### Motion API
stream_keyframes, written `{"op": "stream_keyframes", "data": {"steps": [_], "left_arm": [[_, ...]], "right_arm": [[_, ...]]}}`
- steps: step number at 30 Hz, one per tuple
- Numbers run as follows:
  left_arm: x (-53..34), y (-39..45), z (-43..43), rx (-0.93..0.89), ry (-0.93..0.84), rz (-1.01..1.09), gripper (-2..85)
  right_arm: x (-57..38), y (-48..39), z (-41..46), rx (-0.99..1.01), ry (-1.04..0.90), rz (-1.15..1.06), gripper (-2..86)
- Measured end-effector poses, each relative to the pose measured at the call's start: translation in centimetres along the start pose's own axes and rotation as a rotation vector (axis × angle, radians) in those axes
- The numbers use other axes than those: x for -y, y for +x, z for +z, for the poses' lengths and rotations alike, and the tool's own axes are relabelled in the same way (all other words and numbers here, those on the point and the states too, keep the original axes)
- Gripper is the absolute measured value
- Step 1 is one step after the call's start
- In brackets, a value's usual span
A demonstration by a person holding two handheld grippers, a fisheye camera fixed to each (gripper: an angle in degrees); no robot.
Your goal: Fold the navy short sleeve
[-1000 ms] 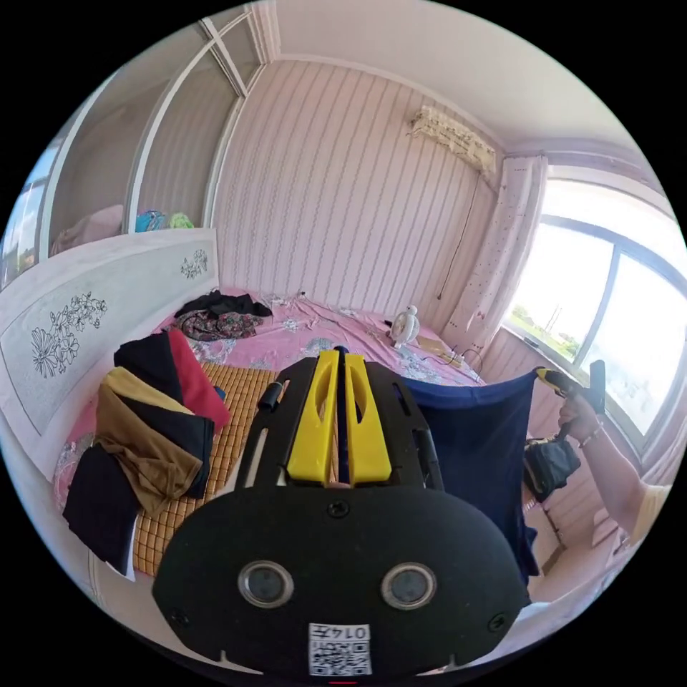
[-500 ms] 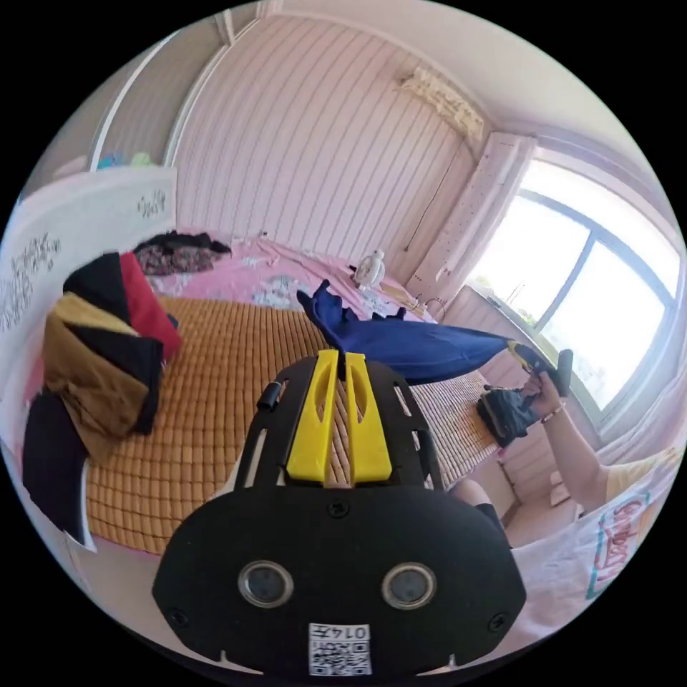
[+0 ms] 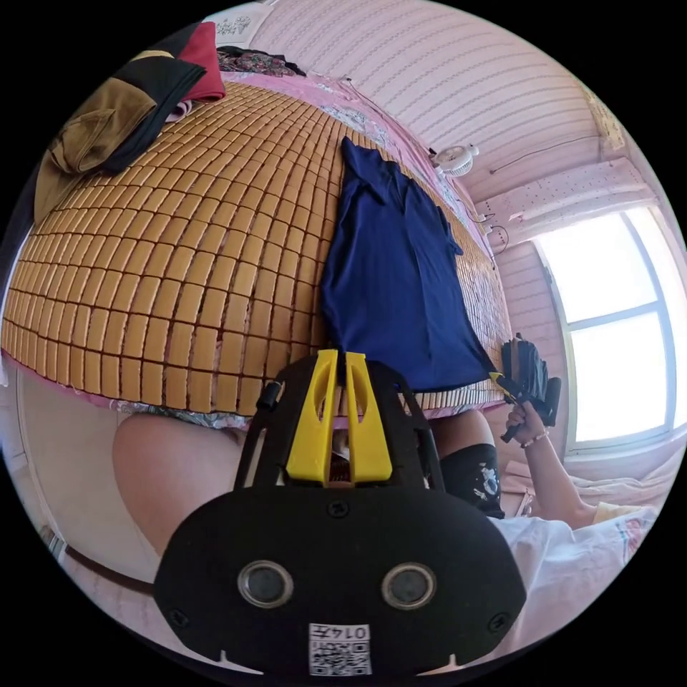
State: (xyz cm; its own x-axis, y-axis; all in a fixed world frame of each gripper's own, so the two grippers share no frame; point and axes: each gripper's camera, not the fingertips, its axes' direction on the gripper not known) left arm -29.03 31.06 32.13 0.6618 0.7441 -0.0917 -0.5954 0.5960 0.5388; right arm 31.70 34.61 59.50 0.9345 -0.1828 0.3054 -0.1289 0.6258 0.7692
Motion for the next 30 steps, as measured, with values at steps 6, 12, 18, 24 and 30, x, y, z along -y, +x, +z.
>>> {"op": "stream_keyframes", "data": {"steps": [6, 12, 18, 24, 30], "left_arm": [[1.0, -1.6, 1.0, 0.089, -0.072, 0.014, 0.8], [2.2, -4.0, 1.8, -0.009, -0.089, -0.038, 4.5], [2.4, -4.4, 2.6, 0.113, -0.007, -0.034, 6.6], [3.7, -3.6, 6.6, 0.209, -0.098, 0.015, 8.7], [3.9, -4.2, 8.5, 0.297, -0.137, 0.018, 0.4]], "right_arm": [[0.3, -0.1, 1.3, -0.034, -0.063, -0.022, 1.8], [1.4, -1.2, 2.3, -0.213, -0.041, -0.016, 6.6], [2.8, -2.7, 4.1, -0.257, -0.027, -0.063, 10.5], [4.8, -2.8, 6.4, -0.26, -0.101, -0.029, 3.3], [5.4, -3.8, 6.8, -0.276, -0.133, -0.068, 1.4]]}}
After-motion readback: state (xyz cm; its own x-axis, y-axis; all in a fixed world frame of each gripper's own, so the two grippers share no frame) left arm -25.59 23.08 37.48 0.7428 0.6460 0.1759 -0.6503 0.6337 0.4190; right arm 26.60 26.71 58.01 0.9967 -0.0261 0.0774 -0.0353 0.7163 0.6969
